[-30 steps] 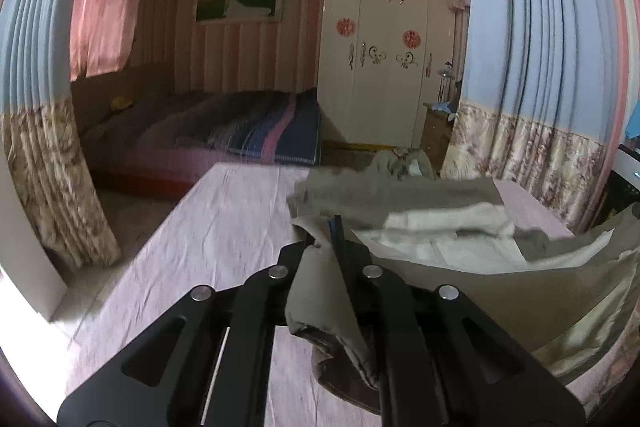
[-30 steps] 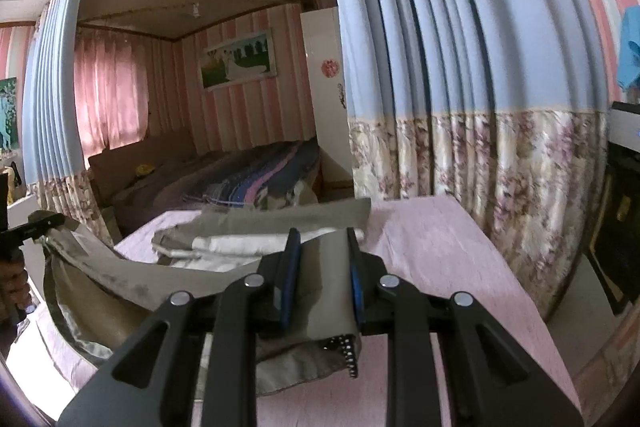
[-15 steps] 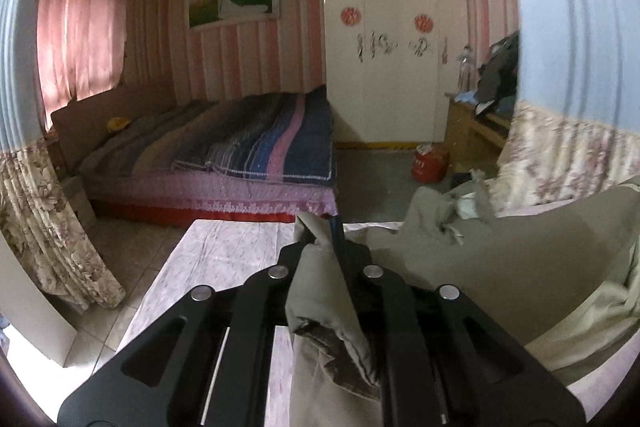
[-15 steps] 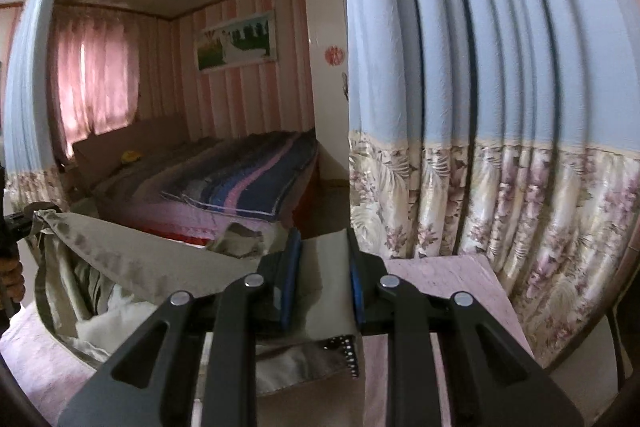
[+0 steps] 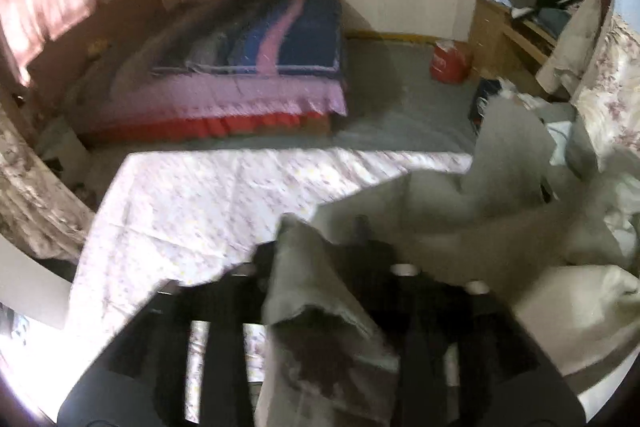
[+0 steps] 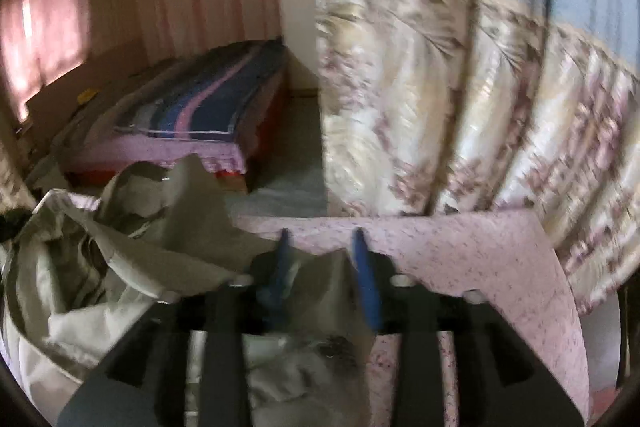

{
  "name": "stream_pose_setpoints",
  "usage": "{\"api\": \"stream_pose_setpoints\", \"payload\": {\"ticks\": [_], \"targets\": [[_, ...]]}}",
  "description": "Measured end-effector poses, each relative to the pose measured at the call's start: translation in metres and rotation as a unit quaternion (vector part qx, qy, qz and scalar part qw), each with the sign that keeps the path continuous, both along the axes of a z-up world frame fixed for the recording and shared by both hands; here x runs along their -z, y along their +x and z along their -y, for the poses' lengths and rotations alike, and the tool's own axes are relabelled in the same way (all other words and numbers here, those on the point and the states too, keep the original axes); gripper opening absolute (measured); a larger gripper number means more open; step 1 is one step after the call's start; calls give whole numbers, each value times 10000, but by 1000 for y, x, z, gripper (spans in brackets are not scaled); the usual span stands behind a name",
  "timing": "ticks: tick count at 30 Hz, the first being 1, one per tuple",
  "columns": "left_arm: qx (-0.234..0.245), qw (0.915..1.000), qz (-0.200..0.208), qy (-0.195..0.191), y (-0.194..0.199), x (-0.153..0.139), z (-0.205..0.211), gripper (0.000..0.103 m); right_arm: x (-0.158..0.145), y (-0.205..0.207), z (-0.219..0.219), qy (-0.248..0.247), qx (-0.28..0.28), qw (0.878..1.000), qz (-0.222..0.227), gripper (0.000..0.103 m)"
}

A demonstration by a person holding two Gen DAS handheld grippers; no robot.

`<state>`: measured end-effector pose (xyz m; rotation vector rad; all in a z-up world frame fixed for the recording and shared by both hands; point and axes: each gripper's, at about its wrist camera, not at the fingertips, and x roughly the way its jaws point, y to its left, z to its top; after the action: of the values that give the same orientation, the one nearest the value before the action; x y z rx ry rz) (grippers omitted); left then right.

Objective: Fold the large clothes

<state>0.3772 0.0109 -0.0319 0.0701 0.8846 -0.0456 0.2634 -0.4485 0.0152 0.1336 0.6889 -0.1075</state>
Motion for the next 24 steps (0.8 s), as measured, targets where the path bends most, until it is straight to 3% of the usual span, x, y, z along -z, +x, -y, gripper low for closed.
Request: {"api": "stream_pose_setpoints", "payload": {"ticks": [1, 2, 6, 8, 10, 13, 18, 20, 22, 24], "targets": [[11, 10000, 29, 23, -3, -4, -1, 61, -2, -3, 2, 64, -5, 10000, 36, 70], [-15, 9998, 158, 105, -7, -13, -3, 80, -7, -8, 2, 46, -4, 10000, 77, 70], [88, 9987, 489, -97, -33, -56, -15, 90, -41, -38, 0, -24, -92, 9991, 409, 71], [16, 9955, 946, -103, -61, -87, -24, 95, -60, -64, -6, -100, -140, 9977, 653, 75], [175, 9938, 1086, -144, -86, -98, -22, 96, -69, -96, -21, -93, -394, 9965, 736, 82], [564, 9929, 1050, 28, -130, -87, -6, 96, -64, -123, -48, -236, -736, 9953, 585, 83], [1505, 9869, 495, 300, -177, -33, 42, 94, -21, -135, -102, -219, -1390, 9900, -92, 83], [1716, 9842, 244, 362, -177, -8, 62, 90, -6, -130, -118, -373, -1452, 9882, -306, 83], [1580, 9867, 105, 378, -164, 3, 69, 89, 5, -114, -125, -481, -1370, 9880, -535, 83], [1341, 9905, -42, 300, -137, 8, 70, 89, 13, -90, -121, -252, -1191, 9895, -777, 83]]}}
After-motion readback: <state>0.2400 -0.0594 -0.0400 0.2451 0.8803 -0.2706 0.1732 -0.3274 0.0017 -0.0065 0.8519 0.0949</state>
